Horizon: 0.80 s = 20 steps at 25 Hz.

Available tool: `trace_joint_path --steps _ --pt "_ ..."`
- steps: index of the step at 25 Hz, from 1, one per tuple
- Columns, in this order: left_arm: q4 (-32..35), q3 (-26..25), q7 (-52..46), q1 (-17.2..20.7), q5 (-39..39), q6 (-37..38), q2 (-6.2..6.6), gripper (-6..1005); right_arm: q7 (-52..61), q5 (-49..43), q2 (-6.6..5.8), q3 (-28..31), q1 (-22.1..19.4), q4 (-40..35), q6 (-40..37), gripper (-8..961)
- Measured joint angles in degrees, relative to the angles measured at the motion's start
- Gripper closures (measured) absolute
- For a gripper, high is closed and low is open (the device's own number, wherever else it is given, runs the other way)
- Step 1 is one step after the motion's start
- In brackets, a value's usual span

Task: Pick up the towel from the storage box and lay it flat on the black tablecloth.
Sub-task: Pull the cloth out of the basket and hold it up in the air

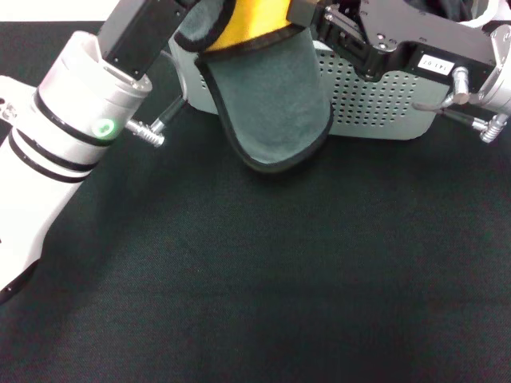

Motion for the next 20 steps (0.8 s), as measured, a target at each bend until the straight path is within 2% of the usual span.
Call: trace_joint_path --steps 4,12,20 --pt "-1.5 0.0 -0.3 0.6 0.0 0.3 0.17 989 2.8 -0.1 -0.42 0.2 -1.2 -4.2 0.4 937" --pt "-2.9 -0.1 -0.6 3.3 -1.9 2.2 0.27 989 8.2 -0.6 -1.08 1.5 -4.5 -11.6 -0.6 942" --pt "-7.6 0.0 -1.2 5.2 -3.7 7.5 0.33 964 18.7 -6.3 -3.24 5.6 -4.2 -20.9 -3.6 942"
